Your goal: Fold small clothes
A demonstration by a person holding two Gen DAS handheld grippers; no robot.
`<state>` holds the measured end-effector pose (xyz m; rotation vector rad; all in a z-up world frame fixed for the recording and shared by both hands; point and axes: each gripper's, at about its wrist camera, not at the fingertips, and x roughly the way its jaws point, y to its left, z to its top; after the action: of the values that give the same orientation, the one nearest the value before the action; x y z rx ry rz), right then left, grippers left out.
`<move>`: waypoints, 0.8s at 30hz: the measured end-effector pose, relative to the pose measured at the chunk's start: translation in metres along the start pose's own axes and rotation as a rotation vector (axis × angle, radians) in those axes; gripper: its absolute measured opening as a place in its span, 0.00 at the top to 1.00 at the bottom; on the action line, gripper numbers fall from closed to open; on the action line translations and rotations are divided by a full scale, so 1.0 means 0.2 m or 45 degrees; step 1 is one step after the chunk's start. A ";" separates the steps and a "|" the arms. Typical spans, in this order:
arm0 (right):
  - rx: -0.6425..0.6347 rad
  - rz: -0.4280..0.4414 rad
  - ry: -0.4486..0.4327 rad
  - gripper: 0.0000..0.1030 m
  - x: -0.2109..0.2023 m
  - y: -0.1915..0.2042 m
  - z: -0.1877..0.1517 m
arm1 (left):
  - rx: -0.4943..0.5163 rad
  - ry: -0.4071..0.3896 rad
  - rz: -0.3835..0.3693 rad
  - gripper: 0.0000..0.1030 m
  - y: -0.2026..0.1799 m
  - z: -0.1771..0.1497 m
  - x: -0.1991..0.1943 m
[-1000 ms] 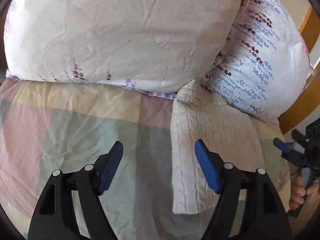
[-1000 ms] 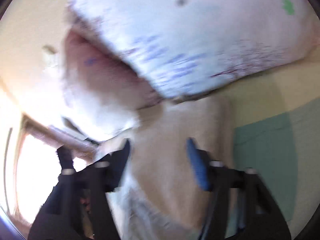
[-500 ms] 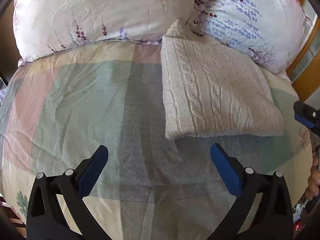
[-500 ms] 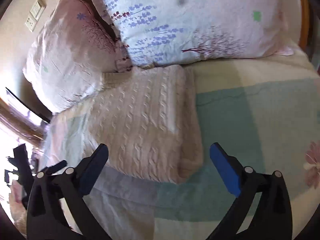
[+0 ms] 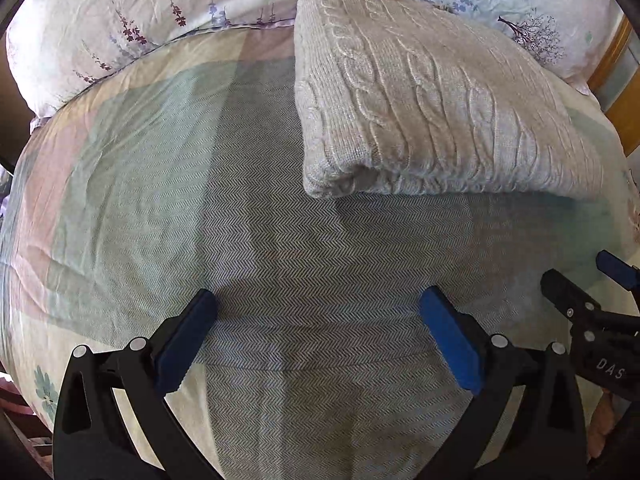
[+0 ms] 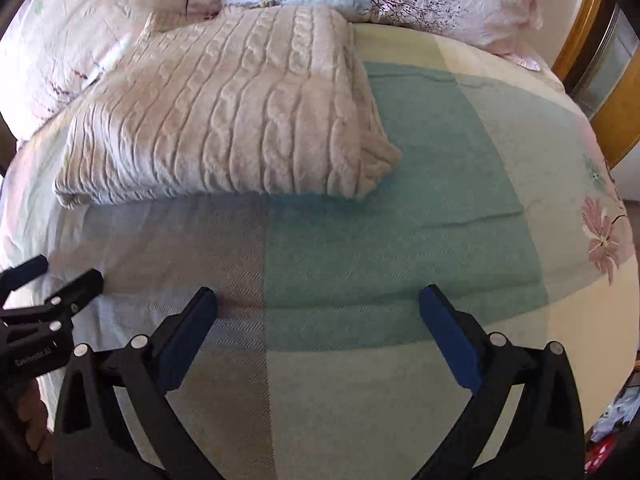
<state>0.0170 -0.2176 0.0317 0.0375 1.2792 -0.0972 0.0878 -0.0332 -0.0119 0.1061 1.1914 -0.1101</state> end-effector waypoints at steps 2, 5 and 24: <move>0.005 -0.004 0.015 0.02 0.00 0.00 0.00 | -0.007 0.004 0.006 0.01 0.00 0.00 0.00; 0.001 -0.009 0.061 0.02 0.00 0.00 0.01 | -0.024 0.001 0.014 0.01 0.00 -0.01 0.00; 0.006 -0.014 0.092 0.02 0.02 0.00 0.02 | -0.024 -0.011 0.020 0.01 -0.01 -0.02 -0.01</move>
<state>0.0218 -0.2180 0.0287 0.0380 1.3516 -0.1092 0.0838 -0.0344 -0.0123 0.0986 1.1827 -0.0857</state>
